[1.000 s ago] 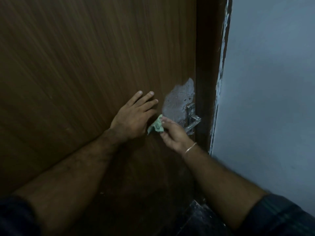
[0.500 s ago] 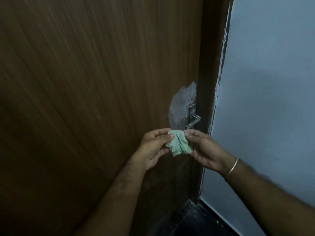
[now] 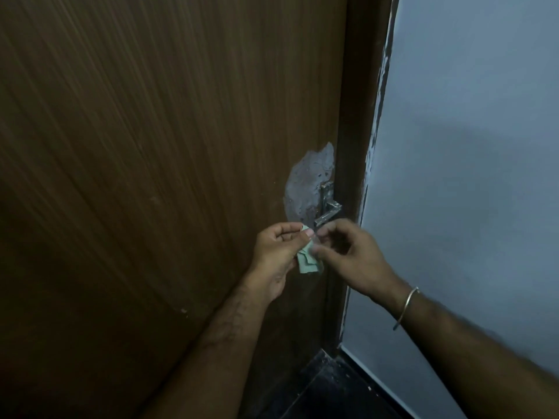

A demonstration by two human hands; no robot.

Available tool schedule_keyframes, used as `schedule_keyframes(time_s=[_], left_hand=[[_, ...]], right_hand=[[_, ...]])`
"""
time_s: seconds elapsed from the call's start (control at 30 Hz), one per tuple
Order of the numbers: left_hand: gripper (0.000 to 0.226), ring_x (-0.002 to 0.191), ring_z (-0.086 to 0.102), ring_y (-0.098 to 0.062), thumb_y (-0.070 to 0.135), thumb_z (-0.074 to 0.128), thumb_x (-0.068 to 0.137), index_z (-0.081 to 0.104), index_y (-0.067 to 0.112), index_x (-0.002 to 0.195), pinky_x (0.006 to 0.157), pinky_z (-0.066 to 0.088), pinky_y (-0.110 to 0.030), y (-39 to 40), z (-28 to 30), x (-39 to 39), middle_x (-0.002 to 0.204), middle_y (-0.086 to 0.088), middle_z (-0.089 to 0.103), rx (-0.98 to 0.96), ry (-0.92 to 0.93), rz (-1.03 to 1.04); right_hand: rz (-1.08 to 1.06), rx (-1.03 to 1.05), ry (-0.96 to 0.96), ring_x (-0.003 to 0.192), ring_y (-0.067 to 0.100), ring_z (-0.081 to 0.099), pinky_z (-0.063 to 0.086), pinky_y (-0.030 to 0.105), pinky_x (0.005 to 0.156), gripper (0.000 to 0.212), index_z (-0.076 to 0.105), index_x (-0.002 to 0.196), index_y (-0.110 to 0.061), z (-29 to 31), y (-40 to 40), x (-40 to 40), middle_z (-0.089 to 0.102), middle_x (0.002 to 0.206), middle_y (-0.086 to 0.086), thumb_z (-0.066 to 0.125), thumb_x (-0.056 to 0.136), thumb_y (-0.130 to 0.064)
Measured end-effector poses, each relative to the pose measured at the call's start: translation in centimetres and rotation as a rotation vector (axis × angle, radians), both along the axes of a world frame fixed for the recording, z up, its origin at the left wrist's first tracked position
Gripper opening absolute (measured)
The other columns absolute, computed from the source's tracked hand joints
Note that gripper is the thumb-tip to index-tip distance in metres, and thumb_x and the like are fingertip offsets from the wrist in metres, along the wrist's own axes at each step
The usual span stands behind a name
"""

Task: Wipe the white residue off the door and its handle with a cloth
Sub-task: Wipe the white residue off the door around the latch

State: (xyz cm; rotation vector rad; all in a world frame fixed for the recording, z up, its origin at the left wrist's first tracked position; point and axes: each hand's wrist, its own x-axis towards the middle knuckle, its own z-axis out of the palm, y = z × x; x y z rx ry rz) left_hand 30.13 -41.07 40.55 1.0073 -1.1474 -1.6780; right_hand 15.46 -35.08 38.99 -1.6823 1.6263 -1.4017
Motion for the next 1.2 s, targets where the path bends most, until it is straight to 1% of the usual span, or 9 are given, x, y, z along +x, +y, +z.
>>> schedule_keyframes(time_s=[0.17,0.3,0.5,0.67,0.73,0.83,0.9,1.1,1.2], left_hand=[[0.027,0.095,0.073,-0.021,0.005,0.069,0.087,0.066,0.008,0.113,0.076,0.059,-0.031,1.2,0.5,-0.7,0.103,-0.011,0.074,0.033,0.138,-0.063],[0.044,0.097,0.072,-0.021,-0.009,0.072,0.079,0.065,0.014,0.115,0.08,0.059,-0.035,2.0,0.7,-1.1,0.103,-0.008,0.072,-0.084,0.052,-0.062],[0.039,0.093,0.072,-0.022,-0.014,0.065,0.082,0.066,0.01,0.113,0.074,0.059,-0.031,1.8,1.8,-0.8,0.099,-0.008,0.074,-0.094,-0.006,-0.039],[0.034,0.076,0.069,-0.017,-0.014,0.059,0.085,0.066,0.009,0.109,0.062,0.058,-0.025,0.4,3.1,-0.5,0.094,-0.012,0.071,-0.156,-0.217,-0.055],[0.032,0.071,0.068,-0.014,-0.013,0.057,0.086,0.067,0.009,0.107,0.056,0.056,-0.025,-0.1,3.6,-0.8,0.093,-0.011,0.069,-0.176,-0.297,-0.071],[0.026,0.073,0.07,-0.017,-0.006,0.061,0.088,0.067,0.013,0.104,0.059,0.059,-0.034,-1.3,3.3,-1.2,0.092,-0.008,0.07,-0.21,-0.381,-0.087],[0.022,0.074,0.071,-0.015,-0.003,0.062,0.089,0.069,0.016,0.1,0.059,0.058,-0.032,-2.1,2.6,-1.3,0.09,-0.005,0.072,-0.259,-0.424,-0.082],[0.02,0.079,0.073,-0.016,0.0,0.057,0.094,0.07,0.015,0.092,0.06,0.059,-0.029,-4.3,-2.9,-1.1,0.098,-0.01,0.071,-0.182,-0.342,0.079],[0.021,0.083,0.073,-0.018,0.001,0.056,0.093,0.072,0.014,0.088,0.072,0.061,-0.036,-4.9,-6.6,-1.2,0.098,-0.012,0.071,-0.145,-0.288,0.081]], right_hand=[[0.021,0.025,-0.101,0.078,0.009,0.069,0.061,0.031,0.075,0.011,0.069,0.091,-0.023,0.6,0.4,-0.6,0.071,0.085,-0.003,0.074,0.083,-0.017],[0.072,0.019,-0.167,0.08,0.011,0.071,0.061,0.03,0.074,0.007,0.074,0.091,-0.018,1.5,0.9,-1.6,0.074,0.086,-0.001,0.067,0.089,-0.015],[0.18,0.286,-0.848,0.09,0.029,0.071,0.058,0.043,0.083,0.015,0.07,0.085,-0.008,2.1,0.8,-2.8,0.073,0.097,0.017,0.057,0.093,-0.006],[0.13,0.367,-1.061,0.098,0.036,0.069,0.059,0.046,0.081,0.023,0.061,0.11,-0.001,1.8,-0.4,-4.4,0.068,0.11,0.025,0.046,0.094,-0.009],[0.194,0.397,-1.085,0.095,0.033,0.071,0.059,0.042,0.076,0.024,0.058,0.113,-0.004,1.6,-0.8,-4.6,0.07,0.109,0.022,0.05,0.097,-0.019],[0.298,0.476,-0.863,0.094,0.026,0.071,0.057,0.035,0.076,0.041,0.058,0.116,-0.01,0.8,-1.6,-4.7,0.07,0.109,0.016,0.072,0.084,-0.03],[0.322,0.506,-0.816,0.096,0.025,0.071,0.057,0.034,0.077,0.041,0.057,0.12,-0.012,-0.4,-2.4,-4.8,0.069,0.113,0.015,0.073,0.082,-0.016],[0.683,0.504,-1.185,0.12,0.034,0.06,0.056,0.036,0.088,0.073,0.048,0.133,-0.02,-5.4,-3.6,-6.3,0.061,0.13,0.02,0.072,0.072,0.012],[0.474,0.486,-0.996,0.107,0.03,0.068,0.059,0.033,0.077,0.068,0.05,0.128,-0.016,-8.7,-4.8,-5.9,0.07,0.116,0.014,0.074,0.071,0.011]])
